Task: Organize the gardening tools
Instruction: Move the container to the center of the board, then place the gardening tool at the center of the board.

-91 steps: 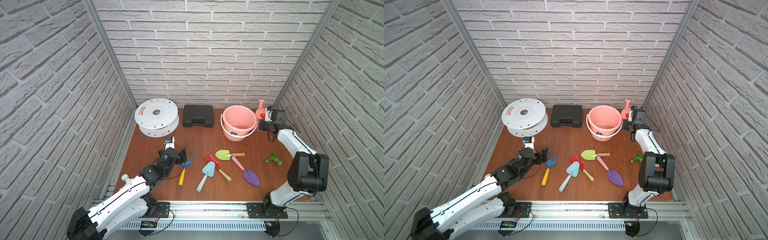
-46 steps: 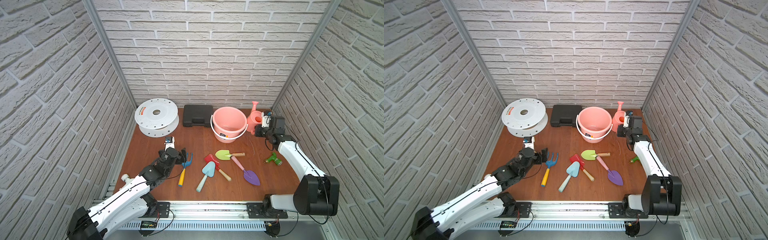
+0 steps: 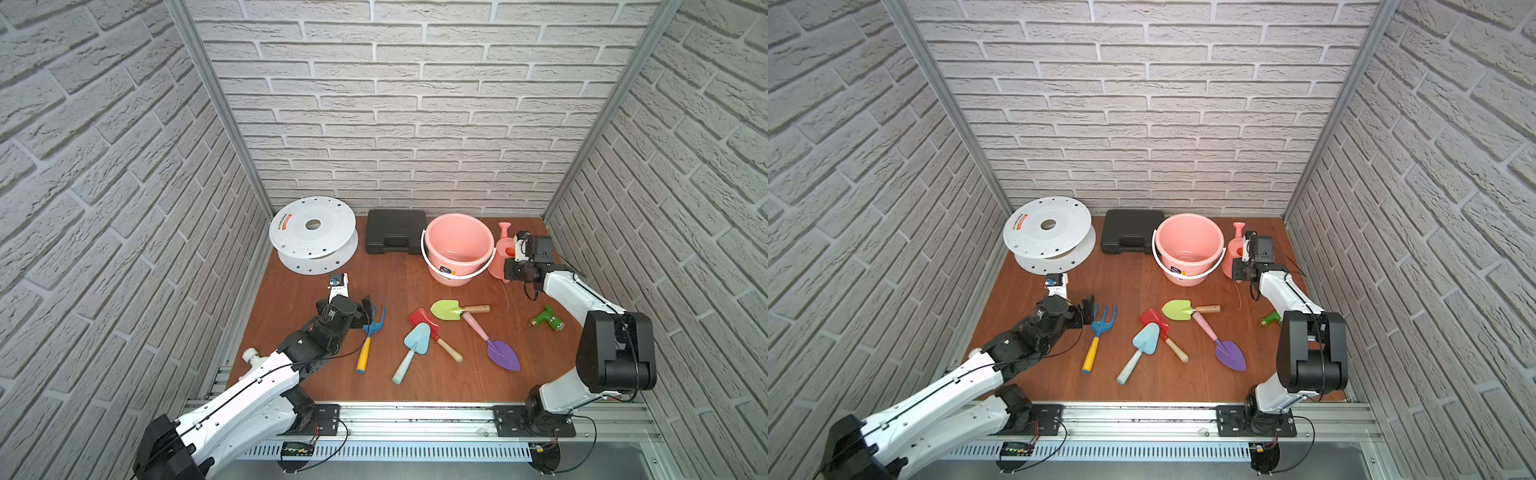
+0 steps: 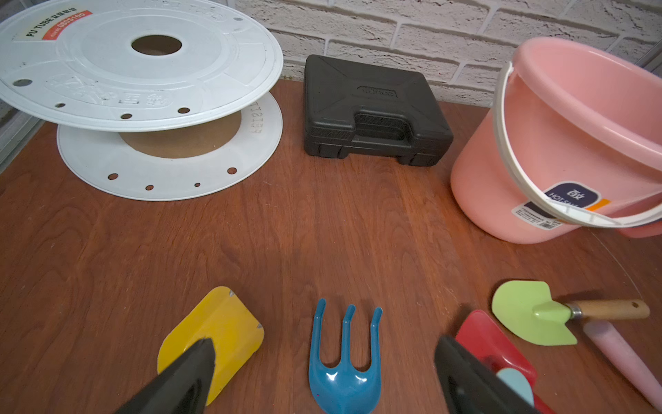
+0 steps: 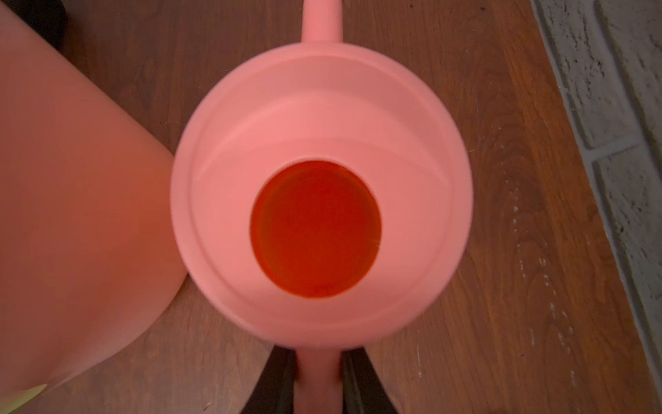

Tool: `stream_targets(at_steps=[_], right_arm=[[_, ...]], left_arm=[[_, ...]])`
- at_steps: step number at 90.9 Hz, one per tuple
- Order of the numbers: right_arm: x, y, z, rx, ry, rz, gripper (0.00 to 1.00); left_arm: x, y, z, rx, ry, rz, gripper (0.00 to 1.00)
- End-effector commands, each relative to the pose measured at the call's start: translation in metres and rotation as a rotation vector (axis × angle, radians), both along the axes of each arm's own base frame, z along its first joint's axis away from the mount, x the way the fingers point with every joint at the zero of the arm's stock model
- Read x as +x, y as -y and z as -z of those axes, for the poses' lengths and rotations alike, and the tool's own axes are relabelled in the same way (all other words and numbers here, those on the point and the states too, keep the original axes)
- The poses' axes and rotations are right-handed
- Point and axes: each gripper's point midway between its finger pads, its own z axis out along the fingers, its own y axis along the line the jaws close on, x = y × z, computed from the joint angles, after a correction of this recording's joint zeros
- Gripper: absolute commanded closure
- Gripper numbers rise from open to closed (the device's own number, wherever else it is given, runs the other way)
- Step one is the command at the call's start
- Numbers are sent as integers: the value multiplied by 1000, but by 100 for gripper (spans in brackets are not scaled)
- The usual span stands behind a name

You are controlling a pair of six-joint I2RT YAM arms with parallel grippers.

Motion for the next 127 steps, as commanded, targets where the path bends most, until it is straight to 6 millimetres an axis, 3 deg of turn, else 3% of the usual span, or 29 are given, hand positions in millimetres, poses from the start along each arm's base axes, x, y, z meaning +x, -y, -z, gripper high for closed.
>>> stream_targets(at_steps=[1,47,69,83,93,102,118,127], right_arm=[[13,14,-18,-77,64,13,97],[12,10,6,-48,-13,-4,96],[8,14,-2,-52,-24,14,69],[5,21,-5,-66,-25,52,59],[2,28,-15,-86,-7,98,57],[-1,32,-37,-70,49,170,56],[-10,10,-73,63,117,218,53],[-17,-13,-85,164,162,195,32]], left_arm=[[3,4,-12,-20,32,6,2],[4,2,-11,-11,30,-1,2],[4,1,-11,-8,30,-5,2],[4,0,-11,-8,32,-10,2],[4,0,-11,-6,31,-11,2],[4,0,-12,-8,33,-11,2],[5,0,-10,4,22,-13,2],[5,-1,-9,16,20,-16,2]])
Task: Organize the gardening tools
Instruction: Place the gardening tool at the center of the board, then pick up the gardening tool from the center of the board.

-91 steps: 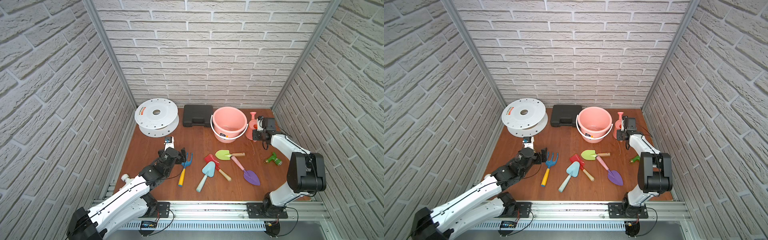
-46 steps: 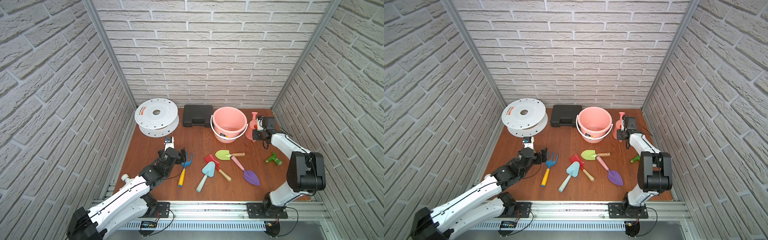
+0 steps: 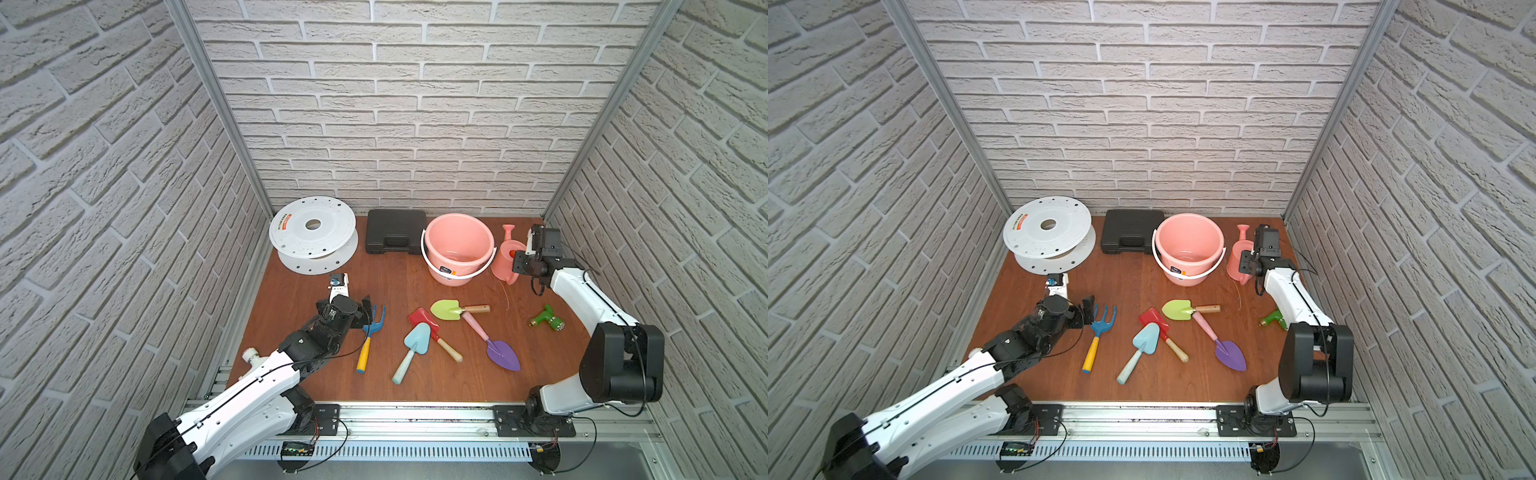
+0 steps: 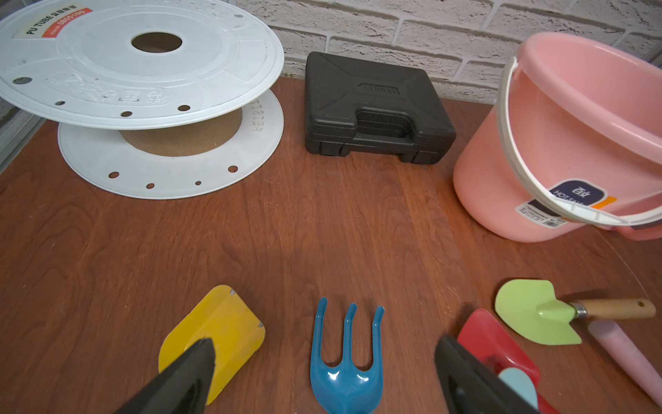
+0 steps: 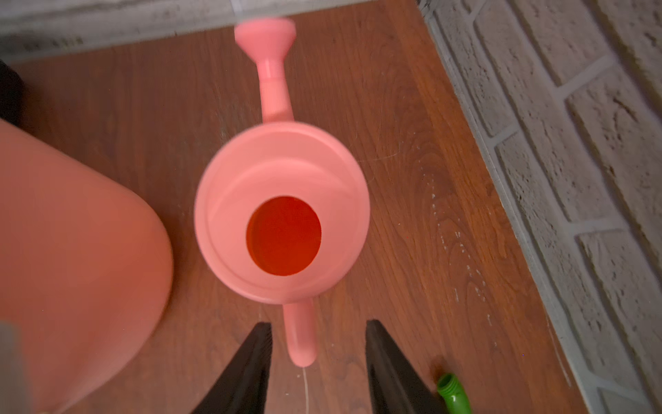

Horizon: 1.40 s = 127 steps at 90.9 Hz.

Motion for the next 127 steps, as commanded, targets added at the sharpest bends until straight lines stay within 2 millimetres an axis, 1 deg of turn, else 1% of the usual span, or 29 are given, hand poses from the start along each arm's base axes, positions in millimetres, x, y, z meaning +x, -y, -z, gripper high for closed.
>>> stream_targets(at_steps=[1,14,15,16,17,19,20,22,28,39,46,58,68,78,86,100,103,111,120,127], right_arm=[[-8,-29,-28,144,97,5,32],[-26,-64,-41,197,170,-72,29],[-27,-67,-41,201,173,-77,27],[-29,-70,-42,205,181,-86,23],[-30,-74,-42,209,186,-95,19],[-32,-79,-43,215,196,-110,6],[-34,-81,-44,218,201,-116,3],[-36,-88,-44,225,207,-134,1],[-45,-106,-46,241,231,-186,0],[-58,-128,-49,275,274,-241,0],[-65,-139,-48,291,297,-274,0],[-72,-161,-51,314,322,-345,0],[-75,-177,-53,335,305,-401,0],[-77,-189,-50,363,291,-441,0],[-78,-195,-48,367,283,-462,0],[-83,-199,-47,370,281,-476,0],[-83,-199,-47,371,285,-478,0],[-85,-199,-51,370,295,-485,0],[-86,-200,-52,370,300,-489,0],[-86,-202,-51,374,296,-502,0]], left_arm=[[4,0,-13,6,28,-12,2],[7,-3,-9,25,30,-23,2],[7,-3,-8,28,30,-23,2],[7,-3,-7,31,29,-23,2],[8,-3,-6,34,29,-22,2],[9,-2,-5,37,32,-20,2],[9,-3,-4,40,32,-22,2],[10,-3,-2,44,29,-25,2],[10,-5,3,54,13,-39,2],[9,-12,1,82,-20,-66,2],[5,-20,-1,112,-42,-96,2],[-3,-41,-1,147,-90,-181,2],[-8,-65,15,85,-163,-267,2],[-14,-98,30,23,-214,-392,2],[-19,-118,40,-8,-248,-475,2],[-21,-139,59,-77,-301,-570,2],[-20,-138,66,-118,-323,-573,2],[-18,-146,84,-204,-377,-617,2],[-18,-156,101,-240,-418,-659,2],[-16,-159,113,-268,-438,-671,2]])
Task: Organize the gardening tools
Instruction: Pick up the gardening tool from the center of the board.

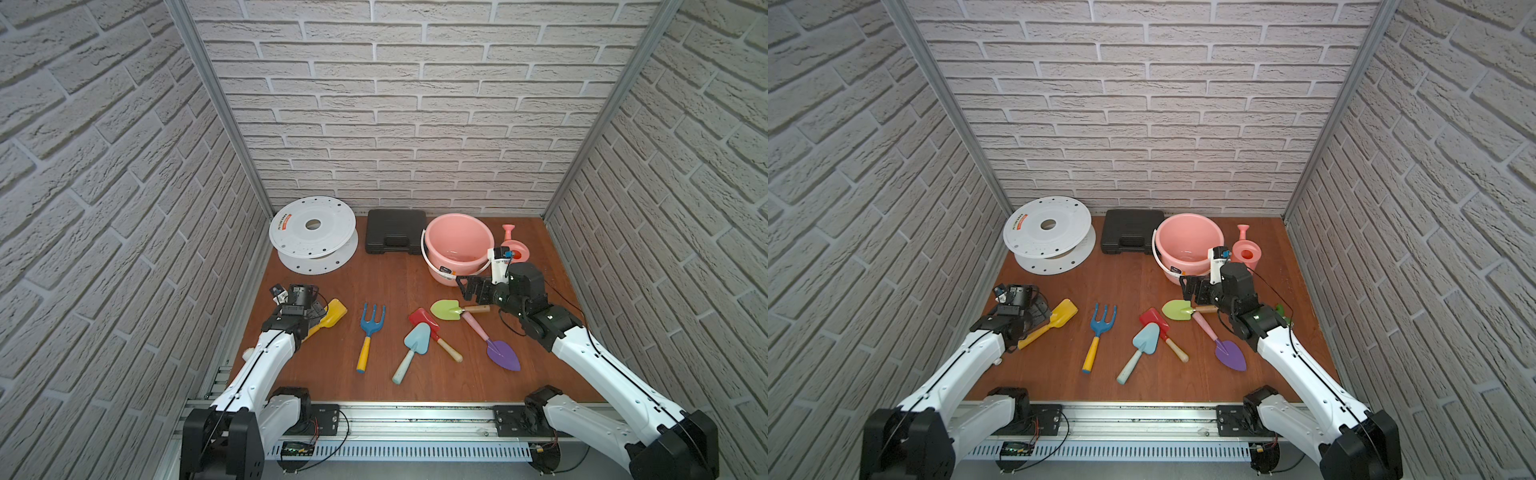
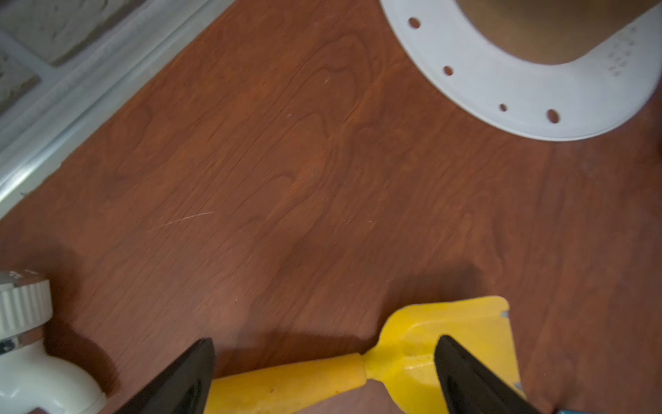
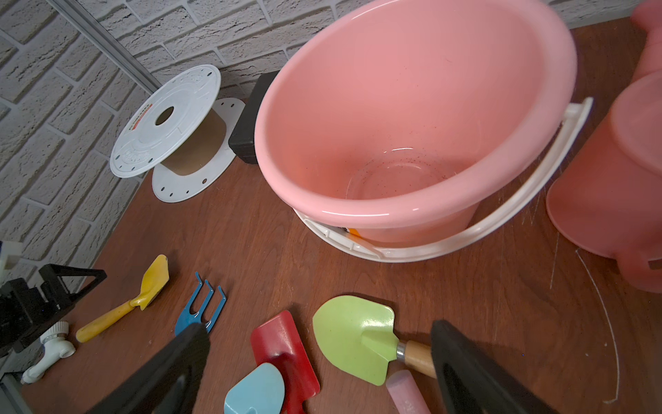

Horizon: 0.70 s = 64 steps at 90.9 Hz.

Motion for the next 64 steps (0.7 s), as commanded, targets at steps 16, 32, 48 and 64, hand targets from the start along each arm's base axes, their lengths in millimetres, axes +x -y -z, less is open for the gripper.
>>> stream_targets(at_steps=[16,32,48,64], right_arm=[[1,-9,-8,20,44,-39,0],[2,-9,-7,19,42,-37,0],[3,-11,-3,20,34,-43,0],[3,-13,-2,27,33,-47,0]], left_arm=[[17,13,34,-135,13,27,2],[10,34,33,-123,2,106,2],[-5,69,18,-162,68,186,2],[-18,90,5,-153,106,257,2]])
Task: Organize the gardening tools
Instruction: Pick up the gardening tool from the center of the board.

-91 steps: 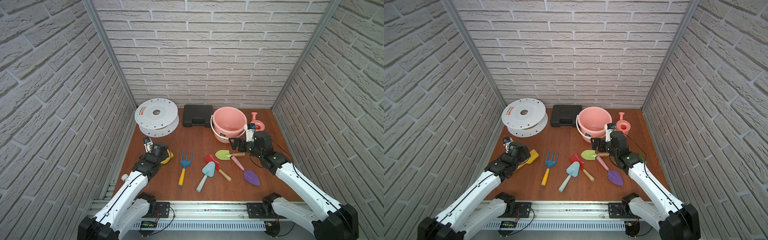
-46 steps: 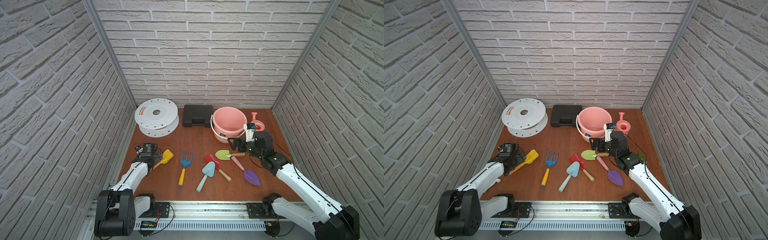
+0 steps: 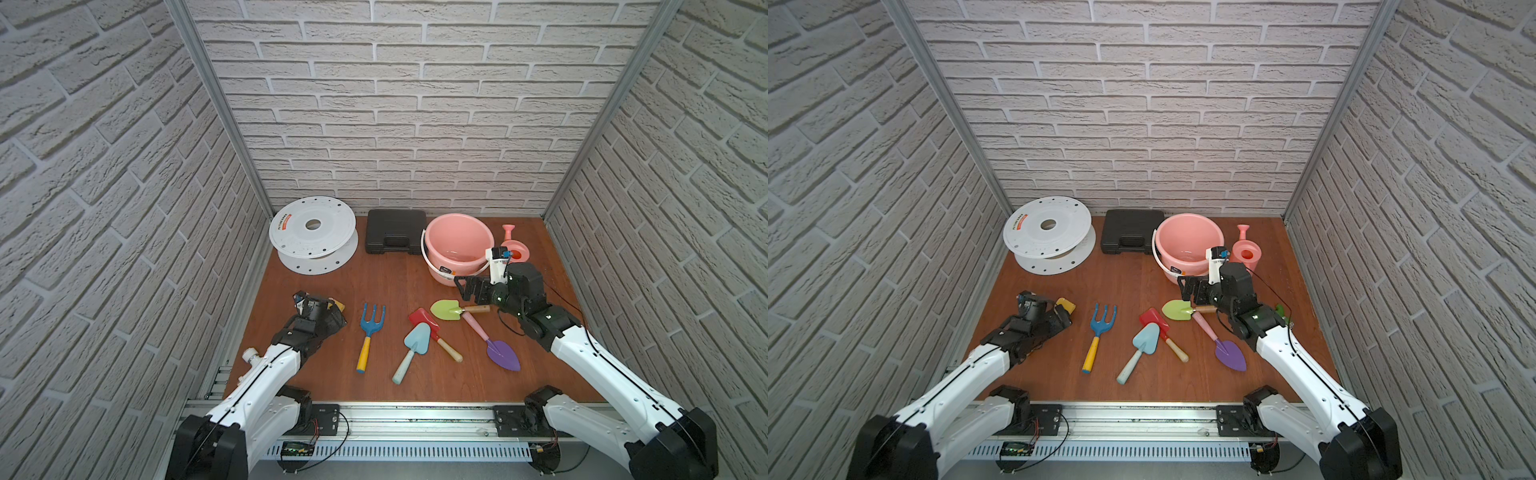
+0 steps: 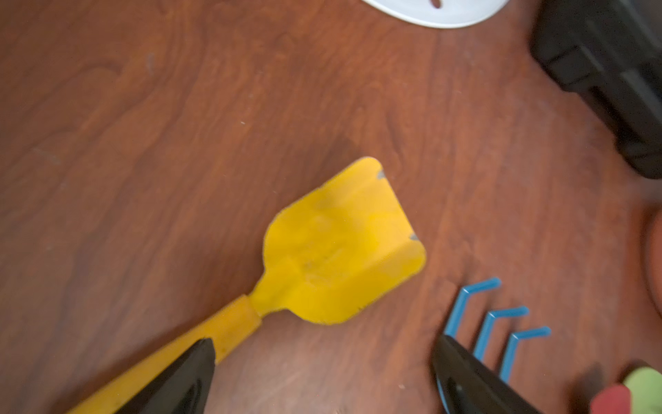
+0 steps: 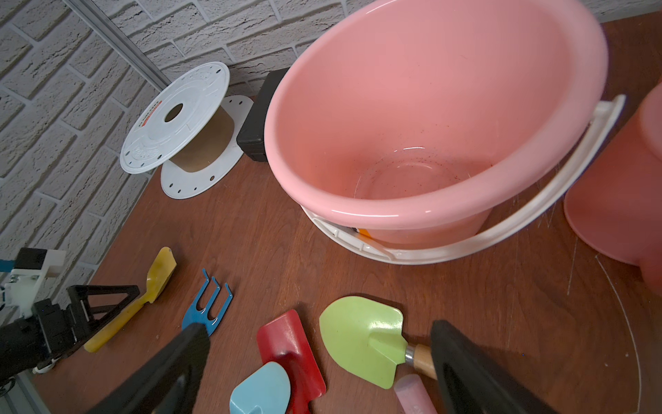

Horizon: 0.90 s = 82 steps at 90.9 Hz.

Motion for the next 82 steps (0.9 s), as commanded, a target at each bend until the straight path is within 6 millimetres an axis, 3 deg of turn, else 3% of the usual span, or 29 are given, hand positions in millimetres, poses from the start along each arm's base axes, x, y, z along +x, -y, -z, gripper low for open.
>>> stream_targets(at_steps=[1,10,24,34,50,67,82], right_arm=[[3,-7,-6,19,39,-24,0],[2,-11,-6,27,37,-40,0],[2,-11,-4,26,36,-42,0],[1,-11,-4,25,36,-43,0],[1,-11,-5,24,43,-44,0],[1,-12,-5,29,41,-49,0],[1,-13,-3,30,38,-48,0]], left_arm=[[-15,3,3,22,-24,0,2],[-18,3,-5,105,-36,41,2],[-10,-29,-23,314,-27,-11,2],[4,-47,-14,275,-47,-86,2],[24,-53,11,125,-106,-120,2],[23,-28,33,-9,-175,-58,2],[8,-2,35,-43,-158,-10,2]])
